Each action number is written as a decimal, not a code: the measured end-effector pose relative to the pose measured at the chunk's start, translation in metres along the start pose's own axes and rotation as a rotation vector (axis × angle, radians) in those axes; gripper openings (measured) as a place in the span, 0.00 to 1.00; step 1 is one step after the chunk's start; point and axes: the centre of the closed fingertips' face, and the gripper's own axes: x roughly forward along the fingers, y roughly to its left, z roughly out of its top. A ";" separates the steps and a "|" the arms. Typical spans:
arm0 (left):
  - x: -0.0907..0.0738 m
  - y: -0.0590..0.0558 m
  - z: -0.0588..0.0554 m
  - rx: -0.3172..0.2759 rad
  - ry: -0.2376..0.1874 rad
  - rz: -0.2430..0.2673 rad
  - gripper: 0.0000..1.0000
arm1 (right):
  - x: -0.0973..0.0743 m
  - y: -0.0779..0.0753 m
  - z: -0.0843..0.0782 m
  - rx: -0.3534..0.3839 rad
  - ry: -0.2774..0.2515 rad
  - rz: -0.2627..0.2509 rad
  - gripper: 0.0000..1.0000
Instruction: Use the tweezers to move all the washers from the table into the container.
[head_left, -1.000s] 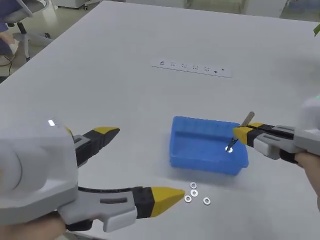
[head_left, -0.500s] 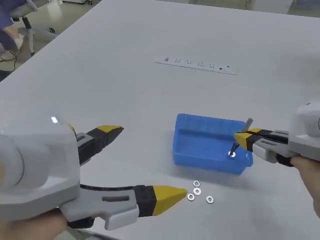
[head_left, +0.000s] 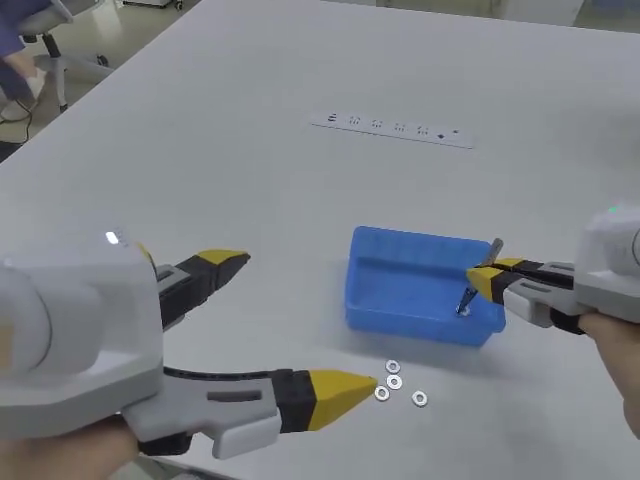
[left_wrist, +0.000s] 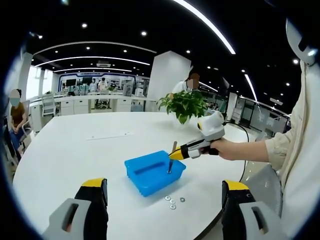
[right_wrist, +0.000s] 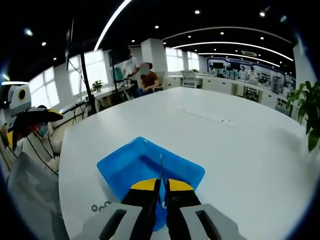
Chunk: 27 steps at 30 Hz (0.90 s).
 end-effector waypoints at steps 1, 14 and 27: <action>0.000 0.000 0.000 0.001 -0.001 0.000 0.97 | -0.001 0.000 0.001 0.005 -0.003 -0.002 0.02; -0.001 -0.001 0.003 0.004 -0.011 -0.005 0.97 | -0.037 0.024 0.041 -0.003 -0.152 0.027 0.02; 0.000 -0.007 0.004 0.012 -0.013 -0.021 0.96 | -0.053 0.076 0.029 0.028 -0.161 0.154 0.02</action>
